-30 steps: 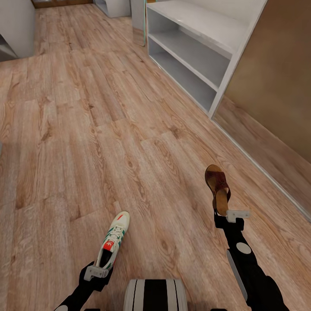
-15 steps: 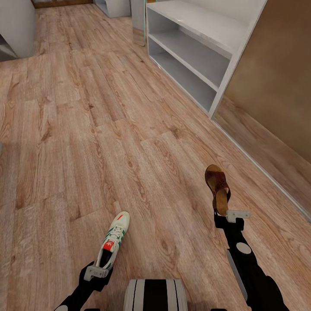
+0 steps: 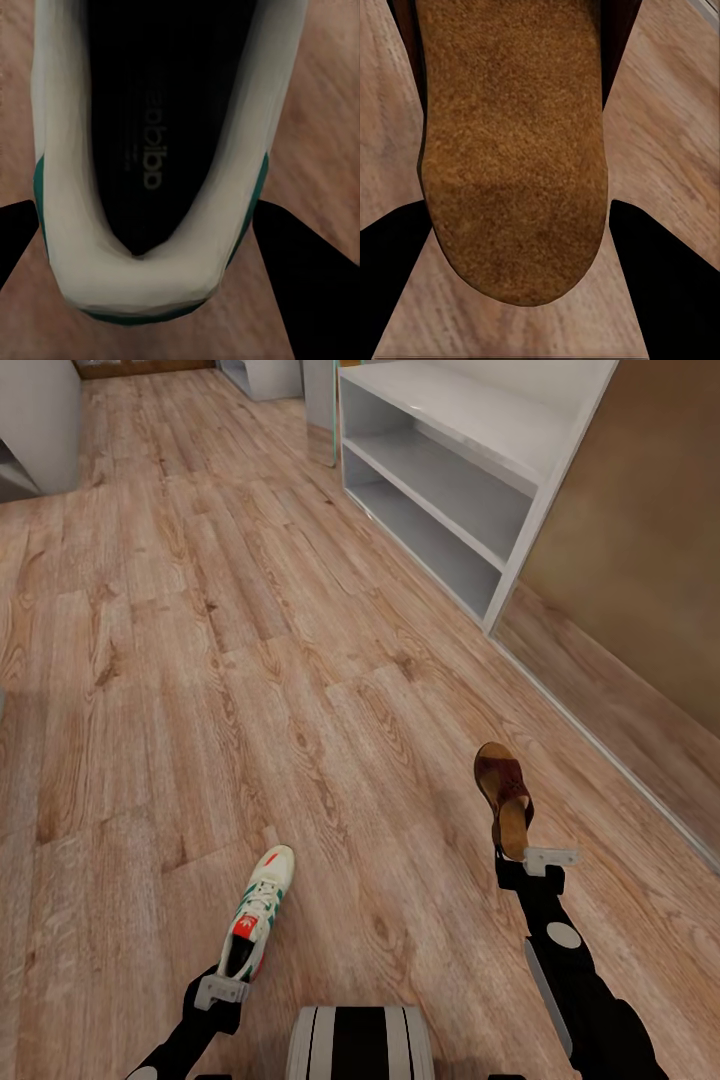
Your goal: Pick up the two gym shoes and the two sandals from the corridor floor and place them onto the hallstand (shoe rack) in the corridor, making sure they are on the rack and not on the floor. Arrange them so the two gym shoes are next to each other and the two sandals are next to each other.
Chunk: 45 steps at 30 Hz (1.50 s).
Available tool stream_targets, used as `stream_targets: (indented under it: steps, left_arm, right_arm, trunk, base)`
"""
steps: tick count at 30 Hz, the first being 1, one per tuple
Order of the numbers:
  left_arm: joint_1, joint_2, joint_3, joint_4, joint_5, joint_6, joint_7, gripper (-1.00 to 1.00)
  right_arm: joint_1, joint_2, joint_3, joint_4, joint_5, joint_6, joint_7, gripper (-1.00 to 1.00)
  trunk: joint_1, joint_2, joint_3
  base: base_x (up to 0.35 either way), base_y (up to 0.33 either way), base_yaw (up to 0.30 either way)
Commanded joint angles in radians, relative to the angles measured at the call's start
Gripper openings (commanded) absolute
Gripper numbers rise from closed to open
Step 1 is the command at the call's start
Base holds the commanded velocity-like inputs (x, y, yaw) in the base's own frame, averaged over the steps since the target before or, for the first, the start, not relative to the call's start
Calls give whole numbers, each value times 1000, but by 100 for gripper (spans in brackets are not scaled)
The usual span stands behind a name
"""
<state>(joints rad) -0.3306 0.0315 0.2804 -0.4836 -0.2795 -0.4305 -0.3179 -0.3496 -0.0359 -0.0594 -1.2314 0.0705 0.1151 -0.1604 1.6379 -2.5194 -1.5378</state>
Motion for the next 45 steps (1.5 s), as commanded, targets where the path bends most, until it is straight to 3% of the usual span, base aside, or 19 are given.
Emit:
stream_targets:
  steps: [1,24,33,38,41,42,45]
  left_arm:
    - [-1,-2,8,-1,-11,-5,-6,-100]
    - [1,-4,8,-13,-9,-5,-6,-100]
    - [1,-4,10,-12,-9,-3,-5,-100]
    - [1,-3,12,-11,-9,-1,-4,-100]
    - [1,-2,48,-10,-9,-1,-4,-100]
    - [1,-2,78,-10,-9,-2,-4,-100]
    - [1,-2,100,-11,-9,-3,-4,-100]
  right_arm:
    - [0,0,1,3,8,8,-4,-100]
    - [0,1,1,31,8,8,-5,-100]
    - [0,1,4,107,11,-1,-2,-100]
    - [0,1,58,117,11,-2,-2,-100]
    - [0,1,77,118,11,-2,-3,-100]
    - [0,1,79,117,10,-2,-4,-100]
    - [0,0,80,115,10,-2,-4,-100]
  trunk:
    - [0,0,-1]
    - [0,0,-1]
    - [-4,2,34]
    - [-6,3,54]
    - [-8,4,65]
    - [-8,4,69]
    - [-10,5,81]
  base:
    - [0,0,0]
    - [0,0,0]
    - [0,0,0]
    - [0,0,0]
    - [0,0,0]
    - [0,0,0]
    - [0,0,0]
